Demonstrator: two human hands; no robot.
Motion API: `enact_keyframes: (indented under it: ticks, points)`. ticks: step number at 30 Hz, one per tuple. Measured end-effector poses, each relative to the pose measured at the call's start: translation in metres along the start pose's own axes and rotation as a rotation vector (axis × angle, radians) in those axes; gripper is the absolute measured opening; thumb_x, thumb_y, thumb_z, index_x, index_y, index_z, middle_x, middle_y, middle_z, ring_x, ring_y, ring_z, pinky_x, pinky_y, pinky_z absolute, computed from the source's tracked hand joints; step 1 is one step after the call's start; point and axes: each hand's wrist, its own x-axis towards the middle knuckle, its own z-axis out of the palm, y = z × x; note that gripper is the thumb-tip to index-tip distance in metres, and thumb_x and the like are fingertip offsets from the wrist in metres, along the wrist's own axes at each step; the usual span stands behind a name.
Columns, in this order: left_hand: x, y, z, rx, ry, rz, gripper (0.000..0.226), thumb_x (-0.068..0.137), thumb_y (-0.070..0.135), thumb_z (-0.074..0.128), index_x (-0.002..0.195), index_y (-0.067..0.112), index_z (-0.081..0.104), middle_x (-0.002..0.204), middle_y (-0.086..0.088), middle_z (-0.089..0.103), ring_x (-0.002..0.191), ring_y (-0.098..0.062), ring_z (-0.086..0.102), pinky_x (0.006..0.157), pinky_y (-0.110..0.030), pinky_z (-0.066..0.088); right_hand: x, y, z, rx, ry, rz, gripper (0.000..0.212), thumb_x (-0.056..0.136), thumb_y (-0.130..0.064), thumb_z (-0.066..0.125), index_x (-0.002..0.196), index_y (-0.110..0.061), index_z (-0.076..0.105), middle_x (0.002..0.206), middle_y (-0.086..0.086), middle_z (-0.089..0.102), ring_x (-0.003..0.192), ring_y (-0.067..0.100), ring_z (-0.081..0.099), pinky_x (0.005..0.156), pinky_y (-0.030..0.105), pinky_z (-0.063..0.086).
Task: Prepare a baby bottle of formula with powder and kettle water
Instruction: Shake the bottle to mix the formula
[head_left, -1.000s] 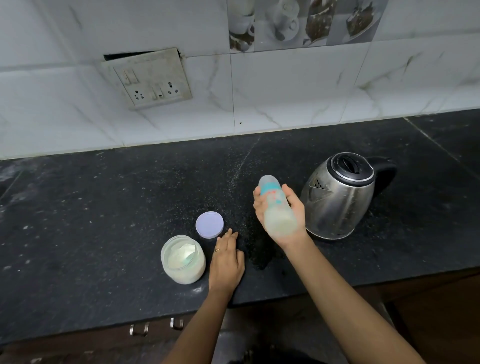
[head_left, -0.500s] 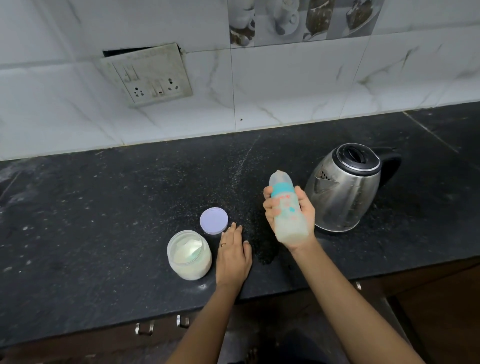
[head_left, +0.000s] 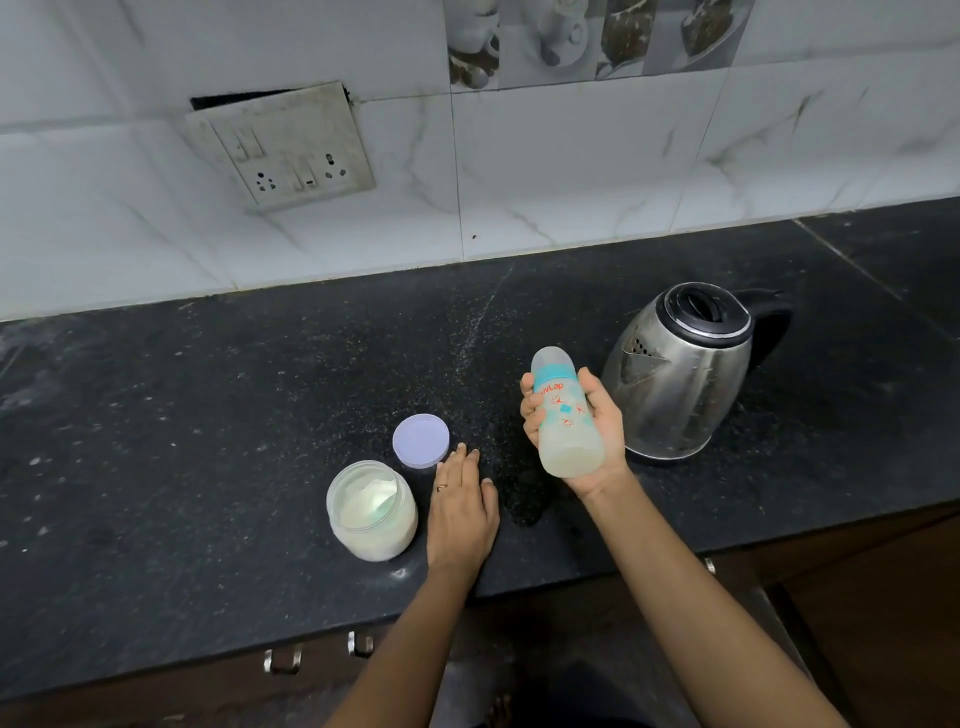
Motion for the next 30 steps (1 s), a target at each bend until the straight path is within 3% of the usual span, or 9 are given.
enact_keyframes:
  ticks: [5,9,13,15,17,19,22,26,30]
  points:
    - [0.0,0.0,0.001,0.01,0.021,0.008,0.054,0.091,0.029,0.029,0.128,0.001,0.056,0.137,-0.017,0.053,0.129,-0.029,0.048,0.111,-0.042,0.033,-0.001,-0.004,-0.006,-0.181,-0.153,0.083,0.057,0.08,-0.025,0.07,0.13,-0.01,0.047,0.101,0.018,0.059,0.072,0.025,0.059,0.058,0.033,0.054]
    - [0.001,-0.001,0.003,0.021,0.004,0.002,0.055,0.091,0.03,0.027,0.129,0.002,0.055,0.138,-0.017,0.052,0.13,-0.029,0.046,0.112,-0.043,0.032,0.005,-0.003,-0.008,0.067,0.004,0.028,0.084,0.057,-0.013,0.089,0.128,-0.001,0.046,0.099,0.021,0.063,0.075,0.029,0.067,0.06,0.04,0.058]
    - [0.001,0.0,0.002,0.014,0.005,0.003,0.056,0.091,0.032,0.026,0.13,0.003,0.054,0.138,-0.016,0.051,0.131,-0.027,0.045,0.113,-0.041,0.031,0.003,0.001,-0.013,-0.103,-0.117,0.069,0.063,0.083,-0.024,0.068,0.135,-0.015,0.034,0.103,0.021,0.058,0.073,0.027,0.06,0.059,0.035,0.055]
    - [0.001,0.0,0.002,0.015,0.0,0.0,0.056,0.091,0.032,0.026,0.13,0.002,0.054,0.138,-0.016,0.051,0.131,-0.028,0.045,0.112,-0.041,0.032,0.003,0.003,-0.006,-0.144,-0.091,0.059,0.069,0.076,-0.023,0.075,0.134,-0.014,0.039,0.1,0.018,0.059,0.07,0.024,0.061,0.056,0.034,0.055]
    - [0.001,0.0,0.002,0.018,-0.005,-0.002,0.056,0.091,0.032,0.026,0.13,0.002,0.054,0.138,-0.016,0.051,0.131,-0.028,0.045,0.113,-0.041,0.031,0.004,0.002,-0.009,0.021,-0.048,0.079,0.079,0.065,-0.018,0.084,0.13,-0.006,0.041,0.098,0.019,0.062,0.072,0.027,0.065,0.058,0.038,0.057]
    - [0.0,0.0,0.002,0.016,-0.008,0.001,0.056,0.091,0.032,0.026,0.13,0.002,0.054,0.138,-0.016,0.051,0.131,-0.028,0.045,0.113,-0.041,0.031,0.006,-0.002,-0.013,0.047,-0.108,0.15,0.072,0.074,-0.02,0.078,0.131,-0.008,0.036,0.101,0.021,0.06,0.075,0.029,0.064,0.061,0.039,0.057]
    - [0.0,-0.001,0.002,0.008,0.006,0.007,0.054,0.091,0.031,0.028,0.128,0.002,0.055,0.136,-0.017,0.053,0.129,-0.029,0.048,0.111,-0.043,0.033,0.002,-0.003,-0.022,-0.175,-0.168,0.131,0.057,0.087,-0.028,0.062,0.138,-0.016,0.038,0.105,0.019,0.056,0.074,0.025,0.06,0.06,0.033,0.054]
    - [0.001,0.0,0.002,0.016,0.001,0.002,0.055,0.091,0.031,0.028,0.128,0.001,0.056,0.136,-0.017,0.054,0.129,-0.028,0.048,0.112,-0.042,0.032,0.005,-0.002,-0.014,-0.038,-0.041,0.082,0.067,0.067,-0.019,0.083,0.122,0.002,0.051,0.1,0.018,0.061,0.074,0.026,0.064,0.059,0.037,0.057]
    - [0.001,-0.001,0.003,0.02,0.006,0.013,0.054,0.091,0.03,0.028,0.127,0.001,0.056,0.135,-0.017,0.055,0.128,-0.028,0.048,0.112,-0.042,0.032,0.008,0.0,-0.02,-0.128,-0.052,0.055,0.06,0.076,-0.024,0.074,0.128,-0.007,0.049,0.097,0.017,0.059,0.065,0.023,0.059,0.053,0.032,0.053]
